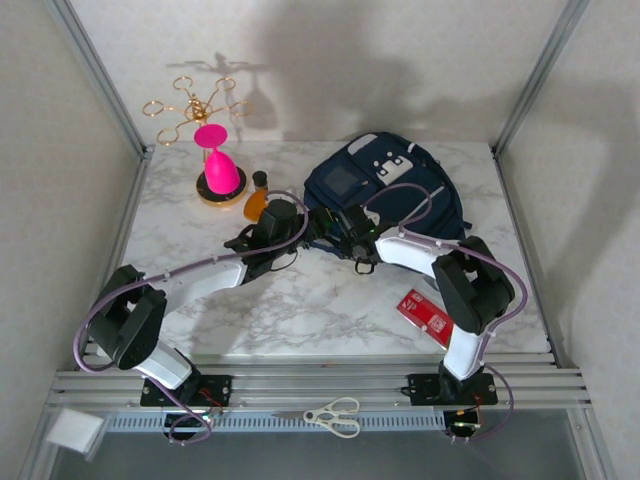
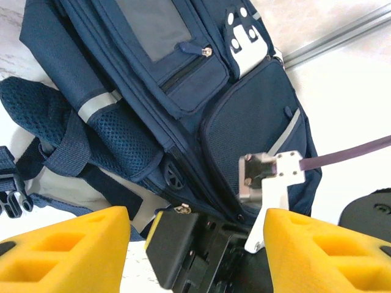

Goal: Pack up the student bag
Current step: Rotate the student bag at the top-center of the table, then zip the student bag at the center of the table.

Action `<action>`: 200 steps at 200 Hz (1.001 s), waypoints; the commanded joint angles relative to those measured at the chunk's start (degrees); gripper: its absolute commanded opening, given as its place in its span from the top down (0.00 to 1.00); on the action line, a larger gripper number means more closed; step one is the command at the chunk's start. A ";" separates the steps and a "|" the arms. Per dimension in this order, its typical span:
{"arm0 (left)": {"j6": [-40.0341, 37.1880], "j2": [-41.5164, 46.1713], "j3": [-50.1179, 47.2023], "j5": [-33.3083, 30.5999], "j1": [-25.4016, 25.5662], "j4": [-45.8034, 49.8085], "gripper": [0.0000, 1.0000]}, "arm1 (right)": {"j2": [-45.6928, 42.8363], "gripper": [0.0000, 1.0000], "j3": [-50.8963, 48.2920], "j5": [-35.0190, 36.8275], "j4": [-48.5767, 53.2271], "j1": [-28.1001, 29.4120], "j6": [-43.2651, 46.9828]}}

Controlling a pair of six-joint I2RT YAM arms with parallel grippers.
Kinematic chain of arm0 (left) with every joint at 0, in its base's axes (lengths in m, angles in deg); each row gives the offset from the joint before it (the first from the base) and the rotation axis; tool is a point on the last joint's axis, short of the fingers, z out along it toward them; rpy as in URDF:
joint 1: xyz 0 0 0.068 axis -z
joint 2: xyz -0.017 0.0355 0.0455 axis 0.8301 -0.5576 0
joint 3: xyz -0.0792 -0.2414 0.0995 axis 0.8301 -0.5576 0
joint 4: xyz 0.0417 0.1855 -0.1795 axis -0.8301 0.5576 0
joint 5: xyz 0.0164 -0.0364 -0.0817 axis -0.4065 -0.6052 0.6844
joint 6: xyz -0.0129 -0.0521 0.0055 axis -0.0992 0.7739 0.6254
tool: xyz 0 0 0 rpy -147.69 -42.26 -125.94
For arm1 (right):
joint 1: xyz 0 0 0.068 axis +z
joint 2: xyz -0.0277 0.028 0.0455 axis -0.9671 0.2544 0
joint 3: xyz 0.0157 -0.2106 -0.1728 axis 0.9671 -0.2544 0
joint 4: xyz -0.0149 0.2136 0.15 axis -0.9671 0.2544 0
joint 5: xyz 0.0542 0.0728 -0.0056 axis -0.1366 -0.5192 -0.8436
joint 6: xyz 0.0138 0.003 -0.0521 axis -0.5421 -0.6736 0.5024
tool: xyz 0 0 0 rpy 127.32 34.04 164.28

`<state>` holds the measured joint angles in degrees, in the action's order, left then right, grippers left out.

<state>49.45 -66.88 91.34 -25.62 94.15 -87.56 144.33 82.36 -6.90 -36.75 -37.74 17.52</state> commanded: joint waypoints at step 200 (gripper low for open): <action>0.58 -1.79 -2.55 1.47 0.02 -7.56 0.38 | 4.36 0.72 9.58 11.77 15.35 -0.08 -10.43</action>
<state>49.86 -69.85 89.98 -23.41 94.31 -92.50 146.72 89.62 1.38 -25.04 -38.20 10.90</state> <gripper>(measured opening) 0.617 0.279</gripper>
